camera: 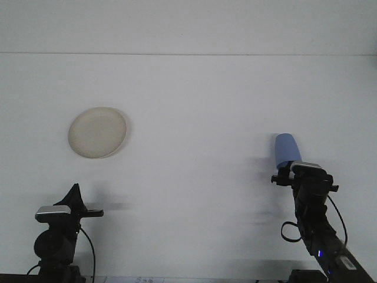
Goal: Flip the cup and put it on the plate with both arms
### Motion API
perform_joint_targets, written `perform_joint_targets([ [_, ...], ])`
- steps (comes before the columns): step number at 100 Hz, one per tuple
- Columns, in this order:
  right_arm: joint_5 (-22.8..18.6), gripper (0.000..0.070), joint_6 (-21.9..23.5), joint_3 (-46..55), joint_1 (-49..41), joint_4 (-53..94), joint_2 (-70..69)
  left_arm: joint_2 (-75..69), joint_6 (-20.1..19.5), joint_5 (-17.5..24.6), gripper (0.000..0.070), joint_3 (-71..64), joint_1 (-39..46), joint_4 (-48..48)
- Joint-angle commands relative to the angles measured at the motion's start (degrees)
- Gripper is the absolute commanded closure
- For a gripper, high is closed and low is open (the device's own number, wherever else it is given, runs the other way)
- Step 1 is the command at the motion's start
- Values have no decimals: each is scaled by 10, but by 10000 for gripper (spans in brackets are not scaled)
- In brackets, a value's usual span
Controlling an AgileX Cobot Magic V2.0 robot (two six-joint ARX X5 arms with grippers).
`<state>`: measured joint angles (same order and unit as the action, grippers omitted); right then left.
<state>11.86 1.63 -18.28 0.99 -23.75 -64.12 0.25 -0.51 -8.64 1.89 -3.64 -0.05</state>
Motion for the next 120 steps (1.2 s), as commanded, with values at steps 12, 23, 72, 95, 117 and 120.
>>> perform_joint_targets([
  [12,2,223,-30,-5,16,-115,-95,-1,-1,1,684,-11,0,6],
  [23,1,223,-36,-5,27,-188,-142,-1,-1,1,684,-11,0,6],
  [72,-108,700,-26,-47,61,-300,-253,-1,-1,1,684,-11,0,6],
  [95,-107,700,35,-47,39,-204,-150,-1,-1,1,684,-11,0,6],
  [117,-109,700,89,-133,-30,167,40,-1,-1,1,684,-11,0,6],
  [120,-111,700,89,-160,-46,229,55,-1,-1,1,685,-11,0,6],
])
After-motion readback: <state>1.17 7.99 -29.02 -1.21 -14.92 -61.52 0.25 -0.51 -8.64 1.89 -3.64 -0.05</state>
